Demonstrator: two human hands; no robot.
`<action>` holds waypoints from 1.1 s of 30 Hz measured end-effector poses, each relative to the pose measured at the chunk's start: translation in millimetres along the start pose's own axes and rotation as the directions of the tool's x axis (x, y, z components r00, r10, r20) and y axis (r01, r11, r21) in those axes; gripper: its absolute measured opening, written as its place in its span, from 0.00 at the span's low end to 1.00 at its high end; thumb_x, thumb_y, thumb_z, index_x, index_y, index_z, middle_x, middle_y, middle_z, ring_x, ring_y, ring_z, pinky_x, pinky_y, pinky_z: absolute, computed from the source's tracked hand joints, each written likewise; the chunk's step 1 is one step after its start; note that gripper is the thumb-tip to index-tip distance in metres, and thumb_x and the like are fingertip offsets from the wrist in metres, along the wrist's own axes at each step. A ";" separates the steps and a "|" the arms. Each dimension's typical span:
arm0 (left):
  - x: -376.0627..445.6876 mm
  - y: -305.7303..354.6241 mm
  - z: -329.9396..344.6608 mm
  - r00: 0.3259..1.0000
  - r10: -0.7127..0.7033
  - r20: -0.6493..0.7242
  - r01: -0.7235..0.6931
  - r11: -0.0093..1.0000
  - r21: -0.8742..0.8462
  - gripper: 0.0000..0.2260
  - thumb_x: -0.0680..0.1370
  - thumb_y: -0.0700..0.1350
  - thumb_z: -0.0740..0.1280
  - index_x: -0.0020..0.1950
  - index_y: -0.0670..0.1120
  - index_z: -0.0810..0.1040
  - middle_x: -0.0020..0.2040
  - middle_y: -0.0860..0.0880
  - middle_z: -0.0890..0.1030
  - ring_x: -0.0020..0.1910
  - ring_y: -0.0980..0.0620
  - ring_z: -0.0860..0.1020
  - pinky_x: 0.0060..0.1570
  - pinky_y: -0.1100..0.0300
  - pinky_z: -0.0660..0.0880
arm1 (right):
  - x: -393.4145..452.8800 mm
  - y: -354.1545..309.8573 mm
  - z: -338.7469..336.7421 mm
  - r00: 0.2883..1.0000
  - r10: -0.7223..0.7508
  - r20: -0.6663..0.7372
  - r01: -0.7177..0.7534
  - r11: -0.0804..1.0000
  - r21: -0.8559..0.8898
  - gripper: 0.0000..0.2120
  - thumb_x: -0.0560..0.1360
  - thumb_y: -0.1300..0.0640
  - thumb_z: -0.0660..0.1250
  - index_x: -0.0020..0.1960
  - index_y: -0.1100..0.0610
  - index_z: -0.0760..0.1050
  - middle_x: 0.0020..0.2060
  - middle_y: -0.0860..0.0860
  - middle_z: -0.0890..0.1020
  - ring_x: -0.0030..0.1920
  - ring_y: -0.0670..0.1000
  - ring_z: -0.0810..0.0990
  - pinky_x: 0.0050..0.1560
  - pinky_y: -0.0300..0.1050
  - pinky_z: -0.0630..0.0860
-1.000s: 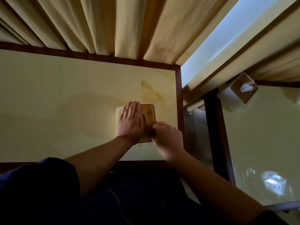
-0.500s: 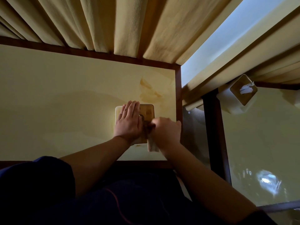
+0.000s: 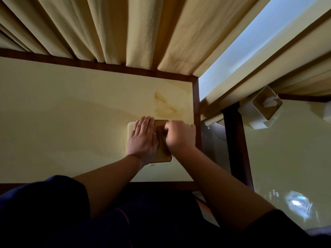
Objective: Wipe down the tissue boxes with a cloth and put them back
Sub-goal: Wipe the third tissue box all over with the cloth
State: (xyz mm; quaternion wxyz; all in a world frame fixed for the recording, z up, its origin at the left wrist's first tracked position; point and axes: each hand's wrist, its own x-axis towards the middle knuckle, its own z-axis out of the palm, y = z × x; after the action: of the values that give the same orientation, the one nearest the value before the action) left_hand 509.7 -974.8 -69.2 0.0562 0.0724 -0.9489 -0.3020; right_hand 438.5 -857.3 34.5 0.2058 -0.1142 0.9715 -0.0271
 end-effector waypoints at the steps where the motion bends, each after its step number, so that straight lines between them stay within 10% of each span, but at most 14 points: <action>1: 1.5 -1.4 0.6 1.000 -0.004 0.006 0.004 1.000 0.005 0.26 0.84 0.49 0.53 0.78 0.38 0.68 0.75 0.39 0.72 0.77 0.39 0.67 0.80 0.42 0.59 | -7.0 4.6 5.8 1.000 -0.015 0.015 0.015 1.000 0.000 0.10 0.83 0.58 0.61 0.46 0.51 0.79 0.39 0.47 0.80 0.41 0.53 0.78 0.66 0.55 0.69; 5: 1.2 -1.1 2.0 0.999 -0.022 0.027 0.022 1.000 0.002 0.27 0.84 0.51 0.51 0.79 0.39 0.66 0.77 0.40 0.70 0.79 0.40 0.64 0.81 0.45 0.55 | -45.1 20.7 25.2 0.994 -0.089 0.069 0.087 0.996 0.035 0.17 0.84 0.45 0.64 0.38 0.49 0.72 0.34 0.42 0.74 0.34 0.42 0.71 0.62 0.53 0.70; 8: 0.5 0.1 0.9 1.000 -0.012 0.022 0.012 1.000 0.025 0.27 0.84 0.50 0.50 0.80 0.38 0.66 0.77 0.40 0.70 0.79 0.40 0.64 0.81 0.46 0.54 | -70.9 26.1 27.9 0.989 -0.117 0.091 0.113 0.993 0.043 0.12 0.83 0.41 0.64 0.49 0.45 0.81 0.43 0.42 0.80 0.44 0.47 0.79 0.53 0.49 0.65; 17: 2.4 -1.1 1.4 1.000 -0.010 0.025 0.010 1.000 0.015 0.27 0.84 0.50 0.52 0.78 0.38 0.68 0.76 0.39 0.71 0.78 0.38 0.66 0.80 0.45 0.55 | -36.7 16.8 19.4 0.998 -0.036 0.046 0.034 0.999 0.041 0.14 0.83 0.47 0.63 0.42 0.50 0.76 0.36 0.44 0.76 0.36 0.45 0.75 0.57 0.52 0.65; 22: 1.3 -2.6 2.3 1.000 0.017 -0.007 -0.017 1.000 0.012 0.26 0.83 0.48 0.54 0.78 0.37 0.68 0.75 0.40 0.71 0.77 0.39 0.65 0.80 0.45 0.56 | 11.6 0.3 3.5 0.999 0.005 -0.049 -0.005 1.000 0.005 0.11 0.81 0.61 0.62 0.52 0.49 0.81 0.46 0.47 0.83 0.49 0.54 0.82 0.59 0.53 0.65; 33: 2.5 -3.2 3.0 1.000 -0.002 0.016 0.002 1.000 0.008 0.26 0.84 0.50 0.52 0.78 0.37 0.68 0.75 0.39 0.72 0.77 0.38 0.66 0.79 0.44 0.57 | -1.7 11.8 16.8 0.995 -0.083 -0.049 0.086 0.993 0.074 0.09 0.84 0.55 0.59 0.53 0.49 0.78 0.49 0.47 0.78 0.46 0.55 0.81 0.55 0.51 0.62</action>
State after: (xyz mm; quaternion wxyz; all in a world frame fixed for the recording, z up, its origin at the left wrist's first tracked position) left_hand 507.2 -976.2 -73.3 0.0483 0.0710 -0.9504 -0.2990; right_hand 444.3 -845.5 18.7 0.1865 -0.1466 0.9685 -0.0755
